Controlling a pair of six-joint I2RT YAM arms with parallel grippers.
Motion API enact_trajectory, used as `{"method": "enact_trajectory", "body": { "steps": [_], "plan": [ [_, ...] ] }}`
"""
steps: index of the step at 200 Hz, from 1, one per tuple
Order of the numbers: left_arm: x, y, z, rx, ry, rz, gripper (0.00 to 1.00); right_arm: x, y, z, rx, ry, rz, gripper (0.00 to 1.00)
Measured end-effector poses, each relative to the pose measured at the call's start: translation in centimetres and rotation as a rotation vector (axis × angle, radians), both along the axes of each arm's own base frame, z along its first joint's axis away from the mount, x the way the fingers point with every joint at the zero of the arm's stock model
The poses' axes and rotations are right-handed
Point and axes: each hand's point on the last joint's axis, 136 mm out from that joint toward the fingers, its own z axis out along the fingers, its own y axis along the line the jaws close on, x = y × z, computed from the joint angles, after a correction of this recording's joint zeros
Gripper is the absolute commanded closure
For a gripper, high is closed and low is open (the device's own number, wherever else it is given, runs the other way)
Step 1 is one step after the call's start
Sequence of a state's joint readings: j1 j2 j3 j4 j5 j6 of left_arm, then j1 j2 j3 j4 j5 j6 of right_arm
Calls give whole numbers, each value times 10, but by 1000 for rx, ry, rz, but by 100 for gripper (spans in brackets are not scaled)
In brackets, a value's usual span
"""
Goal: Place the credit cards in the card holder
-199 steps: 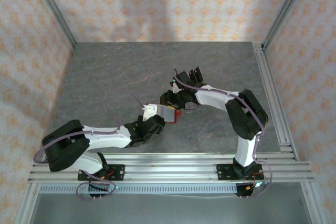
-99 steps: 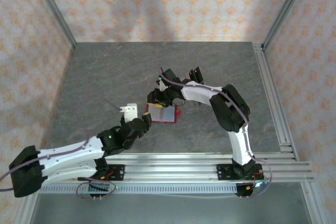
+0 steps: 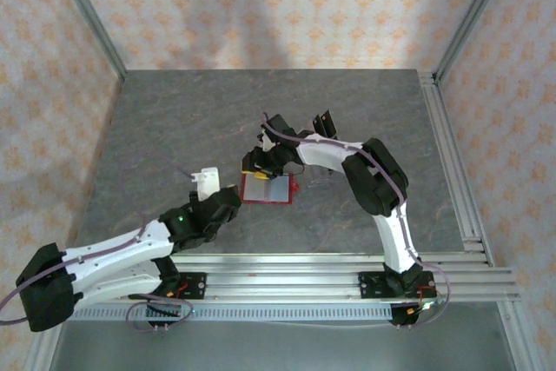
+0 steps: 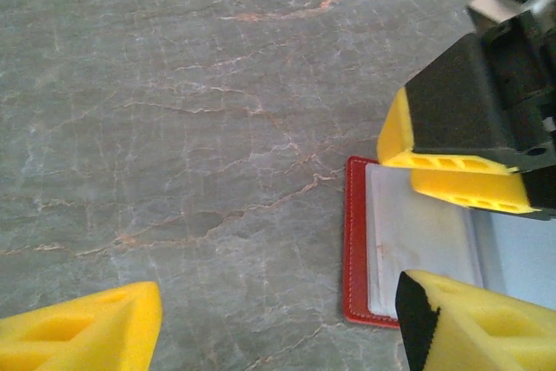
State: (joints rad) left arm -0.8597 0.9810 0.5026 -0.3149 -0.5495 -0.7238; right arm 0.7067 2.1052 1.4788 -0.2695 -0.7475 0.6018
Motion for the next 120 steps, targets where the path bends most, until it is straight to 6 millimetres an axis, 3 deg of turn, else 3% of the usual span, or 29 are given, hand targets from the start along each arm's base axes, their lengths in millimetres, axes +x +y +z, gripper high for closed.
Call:
{"method": "enact_trajectory", "body": {
  "steps": [27, 57, 89, 120],
  "plan": [
    [20, -13, 5, 26, 41, -13, 26, 14, -18, 33, 19, -55, -40, 52],
    [43, -28, 7, 48, 83, -38, 26, 35, -59, 71, -17, -162, -106, 52],
    [68, -44, -2, 73, 140, -75, 26, 53, -107, 81, -208, -262, -138, 52],
    [87, -55, -14, 95, 185, -97, 26, 69, -129, 92, -387, -348, -100, 53]
  ]
}}
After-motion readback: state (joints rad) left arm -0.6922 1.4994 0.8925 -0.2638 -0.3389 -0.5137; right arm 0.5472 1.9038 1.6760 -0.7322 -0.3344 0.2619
